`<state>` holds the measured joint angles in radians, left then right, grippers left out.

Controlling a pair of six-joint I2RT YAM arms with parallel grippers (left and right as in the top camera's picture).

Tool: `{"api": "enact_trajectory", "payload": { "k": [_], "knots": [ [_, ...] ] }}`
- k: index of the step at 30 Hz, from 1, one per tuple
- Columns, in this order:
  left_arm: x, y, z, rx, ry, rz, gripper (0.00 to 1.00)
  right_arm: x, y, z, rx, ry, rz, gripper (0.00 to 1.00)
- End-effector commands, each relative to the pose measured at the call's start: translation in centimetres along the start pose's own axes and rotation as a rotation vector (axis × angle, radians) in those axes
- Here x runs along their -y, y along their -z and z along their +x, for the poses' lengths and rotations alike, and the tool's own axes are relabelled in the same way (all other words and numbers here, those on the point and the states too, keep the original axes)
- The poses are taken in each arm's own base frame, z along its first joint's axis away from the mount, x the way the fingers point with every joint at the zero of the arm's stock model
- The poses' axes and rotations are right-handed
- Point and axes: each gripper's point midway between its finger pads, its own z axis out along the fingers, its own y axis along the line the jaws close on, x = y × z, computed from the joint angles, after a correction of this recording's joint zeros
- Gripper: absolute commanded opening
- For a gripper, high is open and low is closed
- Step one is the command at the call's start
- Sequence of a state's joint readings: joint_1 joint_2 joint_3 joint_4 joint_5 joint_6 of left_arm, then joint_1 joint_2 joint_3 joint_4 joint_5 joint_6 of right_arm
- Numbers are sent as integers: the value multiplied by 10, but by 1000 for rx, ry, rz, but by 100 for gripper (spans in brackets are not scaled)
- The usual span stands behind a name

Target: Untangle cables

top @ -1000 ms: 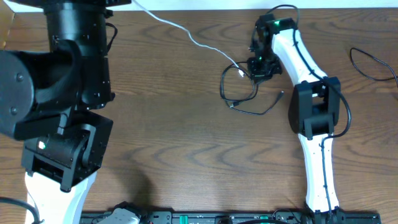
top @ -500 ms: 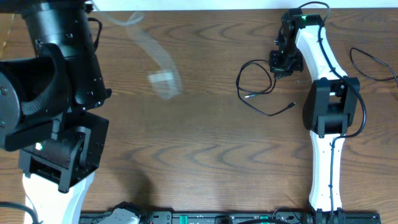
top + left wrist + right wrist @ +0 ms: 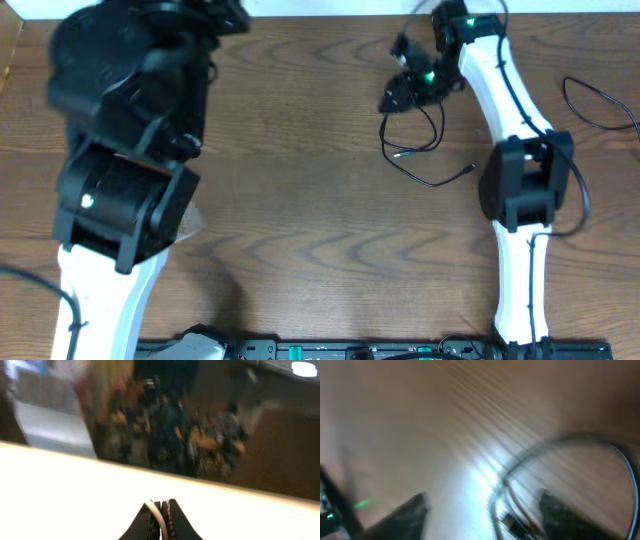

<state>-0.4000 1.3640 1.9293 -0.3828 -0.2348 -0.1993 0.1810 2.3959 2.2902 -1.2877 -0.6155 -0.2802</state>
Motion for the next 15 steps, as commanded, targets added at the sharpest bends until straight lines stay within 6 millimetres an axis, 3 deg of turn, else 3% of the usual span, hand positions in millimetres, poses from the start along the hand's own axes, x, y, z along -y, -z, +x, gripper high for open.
{"api": "enact_trajectory", "payload": {
  "k": [1, 4, 7, 11, 15],
  "knots": [
    [28, 3, 14, -84, 82, 168, 8, -77, 77, -30, 197, 297, -63, 86],
    [49, 8, 23, -144, 134, 292, 7, -109, 106, -32, 252, 408, -47, 94],
    [62, 14, 26, -194, 204, 392, 7, -136, 123, -30, 286, 502, -70, 95],
    [67, 16, 29, -256, 296, 477, 8, -165, 136, -24, 328, 599, -168, 94],
    [68, 12, 34, -318, 374, 541, 8, -178, 139, -23, 357, 634, -249, 92]
  ]
}}
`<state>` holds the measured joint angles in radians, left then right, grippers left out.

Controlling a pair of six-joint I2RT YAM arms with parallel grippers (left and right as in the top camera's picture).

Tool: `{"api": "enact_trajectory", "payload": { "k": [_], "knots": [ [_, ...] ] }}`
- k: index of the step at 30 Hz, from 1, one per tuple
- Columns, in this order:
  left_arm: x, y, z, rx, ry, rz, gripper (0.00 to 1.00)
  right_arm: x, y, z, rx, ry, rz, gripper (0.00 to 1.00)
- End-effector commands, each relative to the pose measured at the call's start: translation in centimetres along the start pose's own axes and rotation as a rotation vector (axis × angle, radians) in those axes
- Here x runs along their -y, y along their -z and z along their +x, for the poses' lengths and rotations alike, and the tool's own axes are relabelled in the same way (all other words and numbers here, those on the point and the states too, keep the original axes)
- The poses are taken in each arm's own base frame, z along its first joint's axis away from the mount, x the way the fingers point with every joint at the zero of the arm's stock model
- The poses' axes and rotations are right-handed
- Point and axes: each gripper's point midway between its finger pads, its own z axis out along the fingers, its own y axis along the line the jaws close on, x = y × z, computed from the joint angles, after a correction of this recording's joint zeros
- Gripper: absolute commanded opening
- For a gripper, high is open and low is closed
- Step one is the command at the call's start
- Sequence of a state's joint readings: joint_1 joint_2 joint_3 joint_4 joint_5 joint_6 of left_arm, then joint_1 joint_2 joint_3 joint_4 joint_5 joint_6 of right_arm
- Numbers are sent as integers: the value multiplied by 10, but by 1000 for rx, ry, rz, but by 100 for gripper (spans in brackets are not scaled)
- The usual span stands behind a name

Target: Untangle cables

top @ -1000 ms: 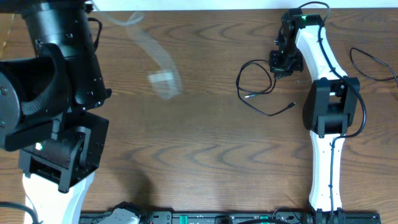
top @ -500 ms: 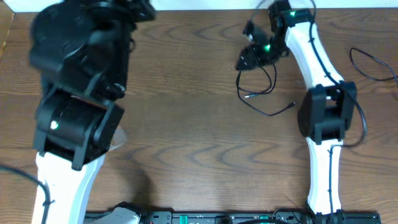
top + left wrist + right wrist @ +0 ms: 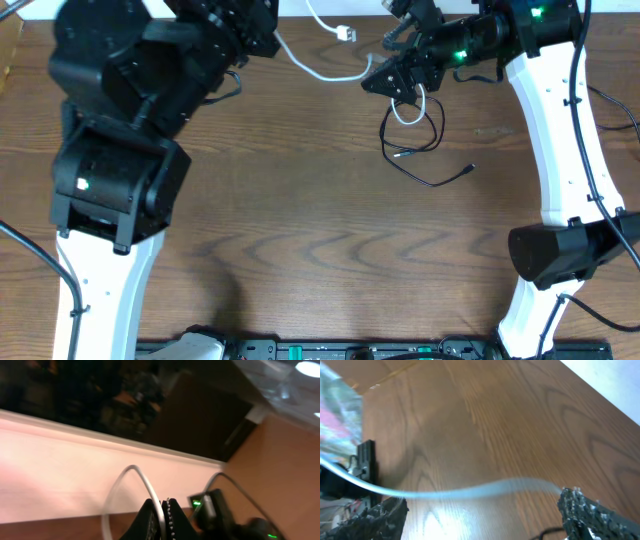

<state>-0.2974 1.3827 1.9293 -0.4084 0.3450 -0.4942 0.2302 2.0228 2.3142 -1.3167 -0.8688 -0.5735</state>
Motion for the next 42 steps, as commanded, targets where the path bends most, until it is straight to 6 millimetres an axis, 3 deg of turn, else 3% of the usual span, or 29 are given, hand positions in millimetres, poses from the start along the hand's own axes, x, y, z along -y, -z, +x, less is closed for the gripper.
{"api": "enact_trajectory", "payload": {
  "k": [1, 12, 20, 27, 34, 36, 37, 38, 39, 40, 42],
  "knots": [
    [12, -4, 10, -97, 116, 140, 8, -13, -5, -6, 62, 55, -117, 92],
    [-9, -35, 28, -328, 426, 363, 8, -35, -9, -17, 119, 143, -209, 89],
    [-10, -44, 28, -349, 500, 390, 7, -46, -52, -13, 60, 196, -239, 91],
    [-6, -43, 23, -341, 521, 405, 8, -30, -85, -19, 98, 115, -282, 87],
    [-4, -42, 21, -345, 562, 407, 8, -20, -105, -29, 133, 172, -259, 82],
    [-2, -42, 18, -336, 554, 417, 7, -18, -110, -28, 119, 181, -233, 71],
    [-1, -42, 17, -331, 548, 423, 7, -17, -112, -27, 111, 181, -222, 59],
    [-1, -42, 16, -330, 547, 423, 8, -14, -113, -26, 99, 162, -204, 38],
    [-2, -42, 16, -327, 547, 421, 8, -11, -113, -25, 88, 128, -188, 6],
    [-2, -42, 16, -324, 542, 420, 8, -7, -114, -24, 77, 73, -172, 1],
    [-4, -44, 15, -304, 496, 419, 8, 8, -113, -20, 45, -86, -98, 1]
  ]
}}
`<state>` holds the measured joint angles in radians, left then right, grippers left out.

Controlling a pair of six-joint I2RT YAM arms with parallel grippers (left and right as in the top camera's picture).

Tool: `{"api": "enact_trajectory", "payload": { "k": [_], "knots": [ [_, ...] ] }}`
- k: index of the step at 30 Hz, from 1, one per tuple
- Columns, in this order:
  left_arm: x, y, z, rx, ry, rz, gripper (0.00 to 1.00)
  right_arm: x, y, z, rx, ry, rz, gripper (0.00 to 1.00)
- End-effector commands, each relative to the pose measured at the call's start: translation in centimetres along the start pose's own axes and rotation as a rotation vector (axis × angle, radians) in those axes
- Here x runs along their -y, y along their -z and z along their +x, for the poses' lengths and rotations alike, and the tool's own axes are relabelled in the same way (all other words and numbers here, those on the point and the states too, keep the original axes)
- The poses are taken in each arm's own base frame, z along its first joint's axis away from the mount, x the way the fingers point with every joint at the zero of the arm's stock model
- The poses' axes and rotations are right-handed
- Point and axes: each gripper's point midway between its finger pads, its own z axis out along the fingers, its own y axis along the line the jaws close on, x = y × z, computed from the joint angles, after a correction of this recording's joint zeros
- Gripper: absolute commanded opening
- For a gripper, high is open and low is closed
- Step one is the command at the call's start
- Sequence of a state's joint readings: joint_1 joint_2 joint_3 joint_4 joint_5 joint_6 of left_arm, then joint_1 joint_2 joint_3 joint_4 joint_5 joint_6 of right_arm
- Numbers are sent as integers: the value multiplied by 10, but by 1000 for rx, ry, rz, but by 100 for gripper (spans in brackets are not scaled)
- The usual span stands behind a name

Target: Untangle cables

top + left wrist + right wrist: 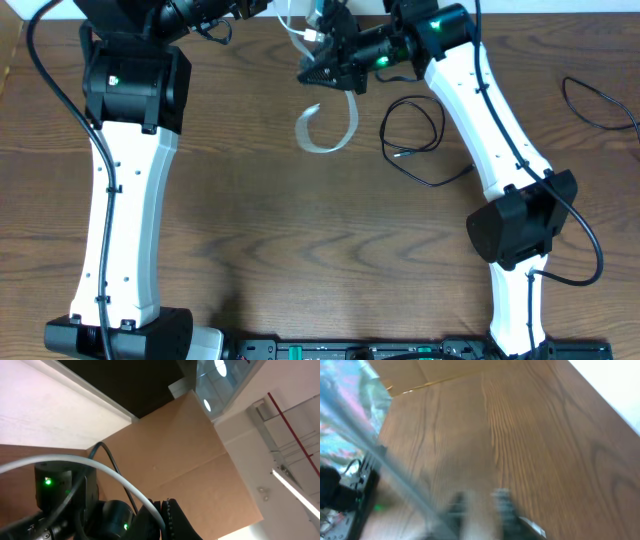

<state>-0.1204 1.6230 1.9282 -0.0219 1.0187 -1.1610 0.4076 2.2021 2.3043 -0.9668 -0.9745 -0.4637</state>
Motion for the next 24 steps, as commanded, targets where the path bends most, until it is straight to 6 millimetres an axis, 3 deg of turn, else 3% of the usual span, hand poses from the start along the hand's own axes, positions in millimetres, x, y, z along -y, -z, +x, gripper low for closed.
{"api": "enact_trajectory", "payload": {
  "k": [1, 3, 7, 9, 12, 15, 19, 24],
  "knots": [
    [10, 4, -1, 13, -95, 11, 8, 26, 8, 11, -41, -256, 148, 1],
    [4, 3, -3, 28, -160, -14, 8, 38, 16, 19, -65, -330, 230, 1],
    [-25, 5, -7, 59, -193, -125, 26, 50, 38, 30, -110, -408, 370, 1],
    [-44, 8, -9, 80, -198, -209, 49, 57, 54, 32, -118, -455, 465, 1],
    [-77, 17, -10, 104, -199, -363, 77, 67, 85, 28, -94, -497, 602, 1],
    [-107, 31, -8, 108, -231, -516, 92, 69, 119, 15, -29, -522, 679, 1],
    [-133, 46, -1, 88, -235, -655, 97, 72, 172, -2, 84, -552, 758, 1],
    [-148, 57, 7, 56, -230, -738, 98, 73, 236, -6, 173, -576, 856, 1]
  ]
}}
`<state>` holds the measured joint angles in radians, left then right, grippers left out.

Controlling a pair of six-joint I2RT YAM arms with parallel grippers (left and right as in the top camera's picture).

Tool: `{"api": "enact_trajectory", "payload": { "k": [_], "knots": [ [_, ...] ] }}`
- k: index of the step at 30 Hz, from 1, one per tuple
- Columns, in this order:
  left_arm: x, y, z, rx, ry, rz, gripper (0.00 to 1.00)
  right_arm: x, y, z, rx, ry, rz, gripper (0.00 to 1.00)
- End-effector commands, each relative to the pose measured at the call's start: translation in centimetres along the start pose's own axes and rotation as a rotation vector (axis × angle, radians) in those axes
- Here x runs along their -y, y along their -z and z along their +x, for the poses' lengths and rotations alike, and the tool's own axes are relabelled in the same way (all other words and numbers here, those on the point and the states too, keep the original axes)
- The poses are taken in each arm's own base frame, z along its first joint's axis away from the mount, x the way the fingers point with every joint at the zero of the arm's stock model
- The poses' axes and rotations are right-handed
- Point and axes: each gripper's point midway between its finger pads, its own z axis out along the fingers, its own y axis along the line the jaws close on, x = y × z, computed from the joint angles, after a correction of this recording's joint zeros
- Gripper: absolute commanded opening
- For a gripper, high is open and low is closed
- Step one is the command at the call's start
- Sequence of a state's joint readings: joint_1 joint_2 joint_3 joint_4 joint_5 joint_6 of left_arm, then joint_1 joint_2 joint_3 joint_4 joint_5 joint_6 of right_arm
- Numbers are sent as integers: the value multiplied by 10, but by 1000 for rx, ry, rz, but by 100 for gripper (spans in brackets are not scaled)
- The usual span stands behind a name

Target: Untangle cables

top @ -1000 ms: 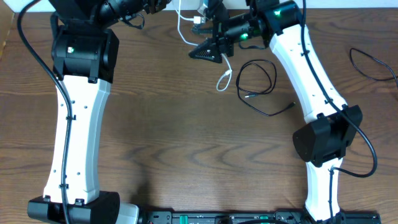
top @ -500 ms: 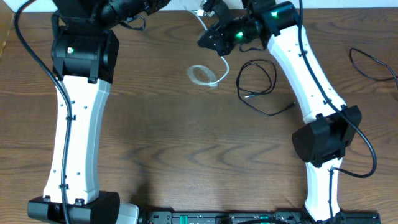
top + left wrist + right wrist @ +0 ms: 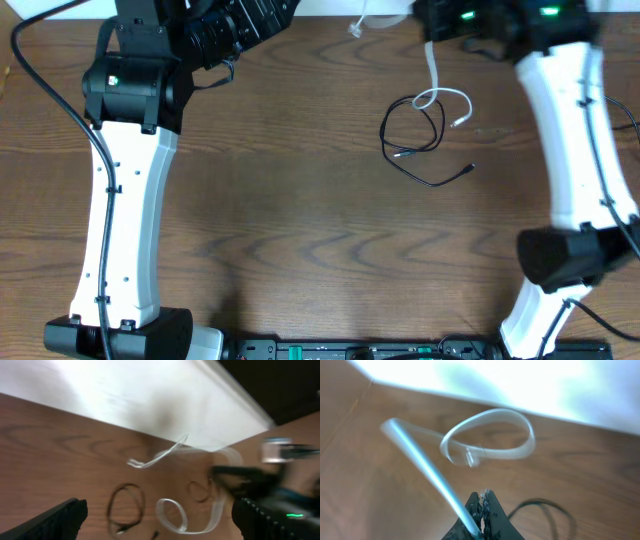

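Note:
A white cable (image 3: 432, 70) hangs from my right gripper (image 3: 428, 30), which is shut on it above the table's far edge. Its lower end curls into a loop lying on a black cable (image 3: 385, 128) coiled on the wooden table. In the right wrist view the right gripper (image 3: 481, 495) pinches the white cable (image 3: 415, 454), with the black cable (image 3: 540, 502) below. My left gripper (image 3: 285, 12) is open, high at the far edge and left of the right one. From the left gripper (image 3: 160, 507) I look down on the white cable (image 3: 218, 512) and the black cable (image 3: 111, 512).
A second thin black cable (image 3: 590, 100) lies by the table's right edge. A black equipment bar (image 3: 400, 350) runs along the front edge. A white surface (image 3: 100, 395) borders the table's far side.
My left gripper was shut on the white cable and is now open. The right gripper is now shut on it and sits farther right. The cable's loop has gone from left of the black cable to on top of it.
First my left gripper was shut on the white cable while the right one stood open by the black cable. Then the left held the cable up at the far edge, and the right came beside it. Now the right holds the cable and the left is open.

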<state>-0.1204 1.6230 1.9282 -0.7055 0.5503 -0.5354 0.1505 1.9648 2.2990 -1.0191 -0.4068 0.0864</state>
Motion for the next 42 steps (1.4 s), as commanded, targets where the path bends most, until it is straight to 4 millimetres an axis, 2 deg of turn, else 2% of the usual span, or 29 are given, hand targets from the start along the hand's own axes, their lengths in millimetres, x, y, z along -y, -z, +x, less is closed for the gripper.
{"api": "enact_trajectory", "payload": {
  "k": [1, 6, 11, 17, 20, 26, 33, 34, 35, 37, 38, 39, 42],
  "knots": [
    [-10, 5, -4, 30, -87, -70, 97, 24, 34, -16, 70, -59, 65, 1],
    [-13, 6, -1, 13, -101, -80, 97, 81, 75, -25, 135, -126, 170, 1],
    [-13, 6, 0, 12, -100, -80, 98, 145, 110, -22, 175, -211, 288, 1],
    [-13, 6, 0, 12, -100, -80, 97, 238, 159, -1, 201, -332, 536, 1],
    [-14, 6, 0, 9, -98, -82, 97, 275, 178, 13, 198, -387, 632, 1],
    [-14, 5, 1, 8, -98, -83, 98, 350, 197, 54, 156, -498, 784, 1],
    [-15, 5, 2, 4, -96, -84, 97, 423, 189, 105, 77, -567, 849, 1],
    [-15, 5, 2, 3, -95, -86, 97, 429, 187, 113, 65, -585, 848, 3],
    [-15, 5, 2, 2, -94, -86, 97, 430, 183, 119, 50, -601, 821, 13],
    [-16, 5, 3, -1, -92, -88, 98, 425, 175, 128, 19, -604, 743, 50],
    [-16, 5, 3, -2, -92, -89, 97, 420, 172, 129, 14, -603, 696, 64],
    [-16, 5, 4, -4, -91, -90, 97, 415, 170, 127, 15, -596, 659, 70],
    [-16, 5, 4, -4, -91, -90, 97, 402, 168, 118, 37, -559, 571, 77]
  ]
}}
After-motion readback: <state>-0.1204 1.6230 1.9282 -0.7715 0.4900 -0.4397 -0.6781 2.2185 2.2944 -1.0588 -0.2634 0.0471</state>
